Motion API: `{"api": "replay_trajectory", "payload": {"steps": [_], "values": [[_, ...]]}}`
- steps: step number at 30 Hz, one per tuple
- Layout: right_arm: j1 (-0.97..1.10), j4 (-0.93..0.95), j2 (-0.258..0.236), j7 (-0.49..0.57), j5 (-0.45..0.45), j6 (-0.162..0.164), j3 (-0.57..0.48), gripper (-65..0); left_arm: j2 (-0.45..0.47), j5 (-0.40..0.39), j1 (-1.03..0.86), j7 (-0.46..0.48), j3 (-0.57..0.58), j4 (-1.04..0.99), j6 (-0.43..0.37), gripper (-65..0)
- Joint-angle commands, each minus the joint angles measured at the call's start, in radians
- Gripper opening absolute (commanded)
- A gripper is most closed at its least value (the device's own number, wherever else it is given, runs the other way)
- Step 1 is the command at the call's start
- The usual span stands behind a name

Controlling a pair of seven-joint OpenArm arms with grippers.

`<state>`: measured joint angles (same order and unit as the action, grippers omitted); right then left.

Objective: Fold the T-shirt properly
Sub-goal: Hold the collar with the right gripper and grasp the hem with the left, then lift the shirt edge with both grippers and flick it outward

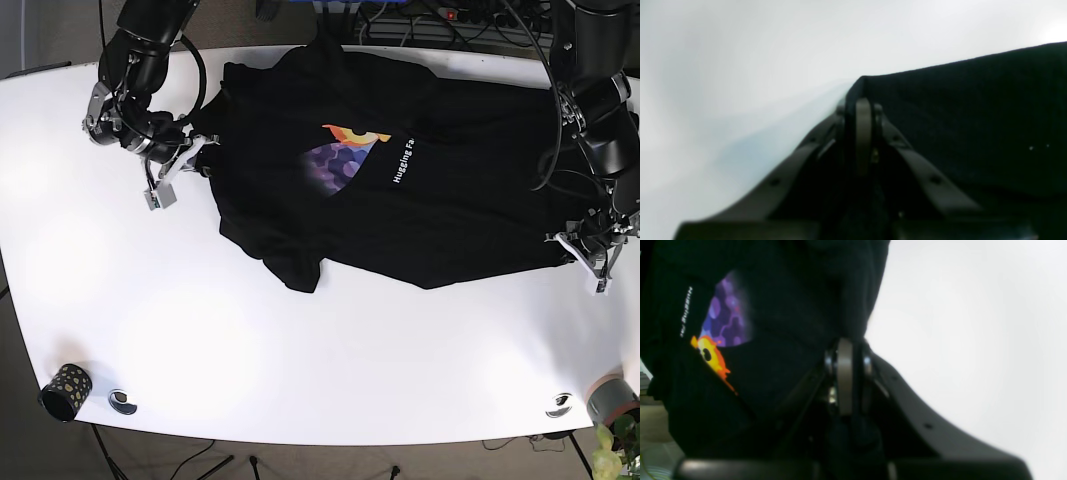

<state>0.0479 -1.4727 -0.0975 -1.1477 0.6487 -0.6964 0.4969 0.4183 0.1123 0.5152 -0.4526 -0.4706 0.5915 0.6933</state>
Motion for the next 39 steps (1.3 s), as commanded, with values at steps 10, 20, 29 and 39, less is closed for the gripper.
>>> {"api": "replay_trajectory", "payload": {"steps": [10,20,29,39], "values": [[-0.190,-0.009,-0.127,0.021,0.015,-0.002,-0.090,-65.0,-0.020,-0.085,-0.031,-0.104,0.000,0.362,0.005,-65.0],[-0.472,0.077,-0.245,0.015,0.024,-0.002,-0.180,-65.0,-0.094,-0.098,0.063,-0.282,0.000,0.598,-0.063,-65.0],[-0.777,0.091,-0.359,0.018,0.015,-0.002,-0.306,-65.0,-0.112,-0.092,0.213,-0.374,0.003,0.767,-0.133,-65.0],[-1.089,0.091,-0.433,0.018,0.020,-0.002,-0.452,-65.0,-0.103,-0.092,0.426,-0.440,0.003,0.856,-0.160,-65.0]]}}
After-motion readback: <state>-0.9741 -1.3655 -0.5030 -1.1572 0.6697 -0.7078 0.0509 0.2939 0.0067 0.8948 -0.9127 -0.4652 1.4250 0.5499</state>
